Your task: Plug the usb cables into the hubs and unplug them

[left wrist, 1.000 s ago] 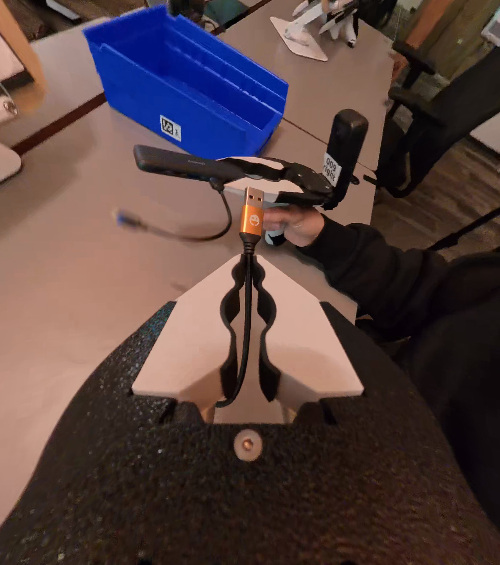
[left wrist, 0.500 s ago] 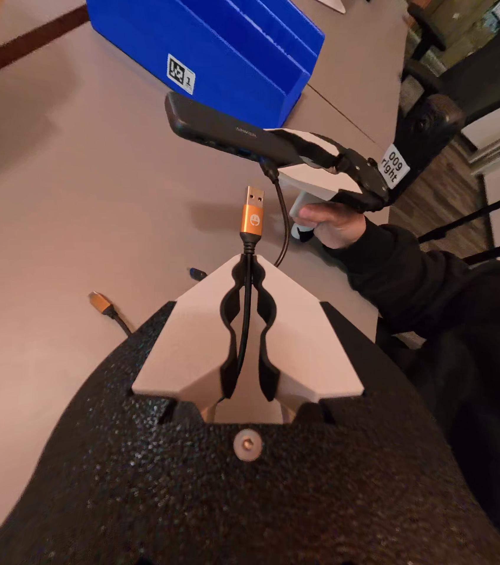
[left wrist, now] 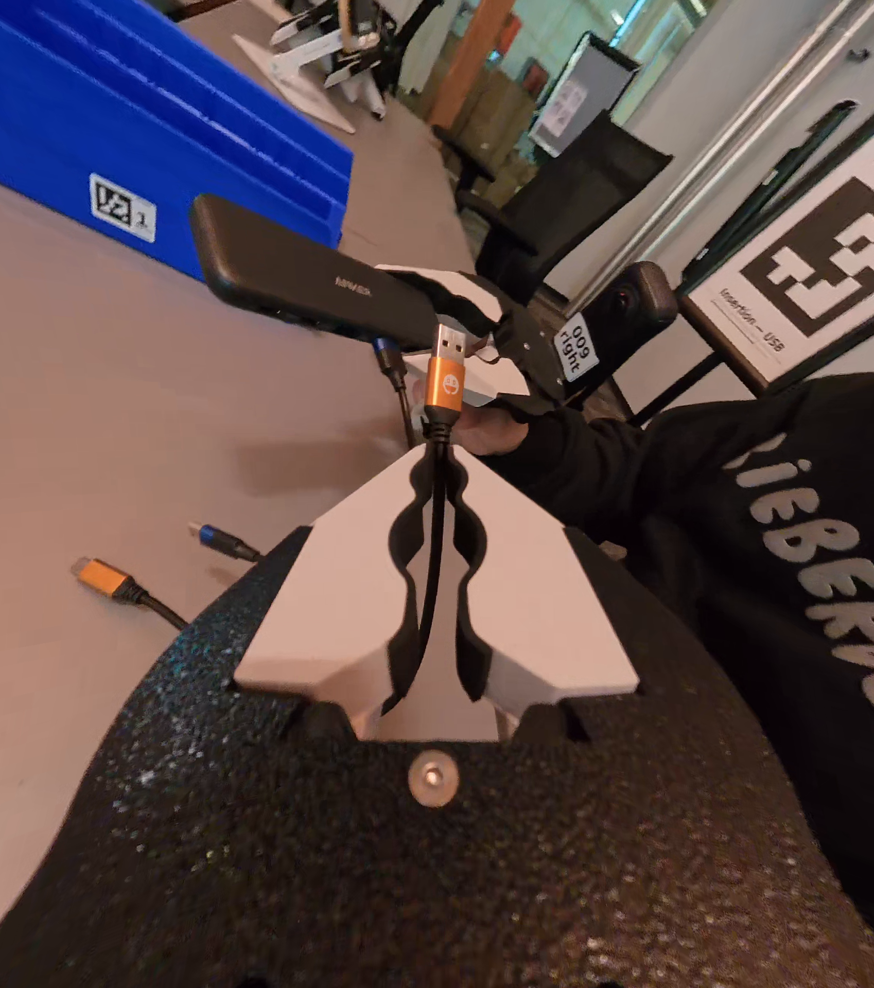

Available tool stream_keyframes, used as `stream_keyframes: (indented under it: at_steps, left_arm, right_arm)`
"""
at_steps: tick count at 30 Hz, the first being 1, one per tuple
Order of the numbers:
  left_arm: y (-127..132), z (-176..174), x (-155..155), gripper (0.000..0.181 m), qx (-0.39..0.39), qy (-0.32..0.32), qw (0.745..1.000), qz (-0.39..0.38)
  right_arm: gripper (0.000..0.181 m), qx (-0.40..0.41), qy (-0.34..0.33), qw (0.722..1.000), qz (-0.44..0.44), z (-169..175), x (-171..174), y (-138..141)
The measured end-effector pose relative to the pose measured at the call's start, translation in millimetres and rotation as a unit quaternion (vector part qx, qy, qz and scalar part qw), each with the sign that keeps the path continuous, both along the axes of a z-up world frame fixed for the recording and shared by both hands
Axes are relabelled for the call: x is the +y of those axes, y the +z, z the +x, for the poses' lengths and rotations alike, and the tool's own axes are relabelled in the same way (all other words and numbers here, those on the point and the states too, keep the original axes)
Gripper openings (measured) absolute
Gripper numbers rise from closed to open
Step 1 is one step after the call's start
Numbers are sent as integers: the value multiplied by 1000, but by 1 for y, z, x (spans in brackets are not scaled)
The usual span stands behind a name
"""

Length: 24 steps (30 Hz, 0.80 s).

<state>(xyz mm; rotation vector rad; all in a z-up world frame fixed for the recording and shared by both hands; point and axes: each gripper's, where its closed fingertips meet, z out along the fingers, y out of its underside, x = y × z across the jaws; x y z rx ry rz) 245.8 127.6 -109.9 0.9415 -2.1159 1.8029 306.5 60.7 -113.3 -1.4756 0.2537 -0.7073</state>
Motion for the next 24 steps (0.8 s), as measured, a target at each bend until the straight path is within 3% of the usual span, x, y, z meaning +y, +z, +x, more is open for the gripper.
stream_keyframes:
  at_steps: [5, 13, 24]
  left_arm:
    - [-4, -1, 0, 2, -16, -3, 1000, 12]
    - [-24, 25, -4, 1, 58, 109, 986, 108]
    - [-34, 27, -6, 1, 75, 124, 980, 139]
  right_arm:
    - [45, -2, 8, 1000, 2, -6, 4, 3]
    - [45, 57, 36, 997, 29, -3, 6, -4]
    - [45, 48, 7, 999, 17, 2, 4, -8]
